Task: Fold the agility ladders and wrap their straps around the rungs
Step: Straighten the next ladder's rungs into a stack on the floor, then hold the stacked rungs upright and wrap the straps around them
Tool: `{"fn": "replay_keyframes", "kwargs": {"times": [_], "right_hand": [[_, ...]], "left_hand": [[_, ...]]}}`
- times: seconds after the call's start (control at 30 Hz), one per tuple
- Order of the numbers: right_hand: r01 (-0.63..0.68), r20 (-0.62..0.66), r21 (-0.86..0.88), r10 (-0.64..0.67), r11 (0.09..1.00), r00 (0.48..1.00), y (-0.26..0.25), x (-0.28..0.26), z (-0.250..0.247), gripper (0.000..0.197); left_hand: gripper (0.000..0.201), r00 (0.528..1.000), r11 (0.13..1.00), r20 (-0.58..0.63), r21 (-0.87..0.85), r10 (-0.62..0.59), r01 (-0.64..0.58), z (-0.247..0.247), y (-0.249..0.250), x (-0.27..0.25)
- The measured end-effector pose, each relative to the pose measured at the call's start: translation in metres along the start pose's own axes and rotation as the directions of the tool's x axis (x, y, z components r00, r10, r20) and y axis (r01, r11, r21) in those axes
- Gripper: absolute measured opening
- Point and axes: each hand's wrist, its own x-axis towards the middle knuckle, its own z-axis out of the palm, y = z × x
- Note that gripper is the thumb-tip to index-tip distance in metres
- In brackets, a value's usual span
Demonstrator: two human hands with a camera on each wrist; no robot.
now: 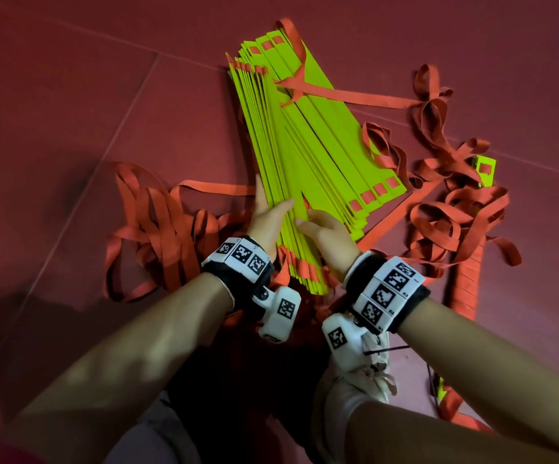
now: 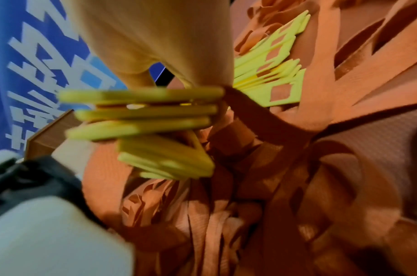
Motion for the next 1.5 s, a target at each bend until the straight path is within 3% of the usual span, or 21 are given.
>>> {"fn": "replay_keyframes", "kwargs": {"times": [0.1,0.2,0.43,0.53,0.63,0.8,0.87,1.13,1.23,1.33,1.43,1.5], "right_hand": [[0.018,0.046,-0.014,-0.017,1.000,0.999,0.001,-0.001,-0.003,0.052],[0.026,0.090,-0.067,-0.020,0.997,0.996,-0.005,-0.006,-0.004,0.049],[0.051,0.163,-0.123,-0.030,0.991,0.986,-0.007,-0.009,-0.011,0.071],[0.048,0.212,-0.165,-0.012,0.985,0.977,-0.012,-0.010,-0.013,0.076],[0.098,0.254,-0.158,-0.056,0.982,0.966,-0.015,-0.014,-0.016,0.060],[0.175,0.216,-0.099,-0.151,0.980,0.965,-0.008,-0.015,-0.022,0.067],[0.191,0.226,-0.115,-0.162,0.975,0.961,-0.005,-0.013,-0.025,0.074],[0.307,0.242,-0.228,-0.252,0.924,0.937,-0.039,-0.008,-0.047,0.081],[0.363,0.260,-0.245,-0.300,0.899,0.918,-0.064,-0.013,-0.048,0.085],[0.458,0.321,-0.304,-0.363,0.835,0.875,-0.100,-0.024,-0.050,0.090],[0.497,0.332,-0.217,-0.415,0.840,0.847,-0.145,-0.040,-0.057,0.077],[0.529,0.236,-0.067,-0.501,0.846,0.832,-0.180,-0.048,-0.068,0.060]], "left_hand": [[0.067,0.999,1.000,0.035,0.004,0.010,-0.010,0.005,0.001,0.000],[0.053,0.998,0.996,-0.008,-0.072,-0.061,0.061,0.009,-0.002,0.004],[0.052,0.998,0.984,0.033,-0.170,-0.053,0.058,0.011,-0.006,0.010],[0.066,0.992,0.982,0.126,-0.189,0.012,0.013,0.006,-0.002,0.023],[0.069,0.989,0.973,0.146,-0.231,0.031,0.003,0.004,0.011,0.042],[0.119,0.992,0.986,0.105,-0.157,0.069,-0.052,0.006,0.054,0.069],[0.127,0.983,0.983,0.112,-0.125,0.147,-0.132,0.008,0.071,0.079],[0.112,0.872,0.880,0.148,0.025,0.466,-0.475,0.020,0.137,0.062],[0.096,0.808,0.805,0.154,0.098,0.569,-0.586,0.017,0.172,0.048],[0.093,0.736,0.721,0.204,0.157,0.645,-0.675,0.012,0.218,0.024],[0.093,0.678,0.656,0.282,0.184,0.678,-0.732,0.006,0.266,0.000],[0.092,0.645,0.622,0.324,0.186,0.692,-0.760,-0.001,0.296,-0.021]]}}
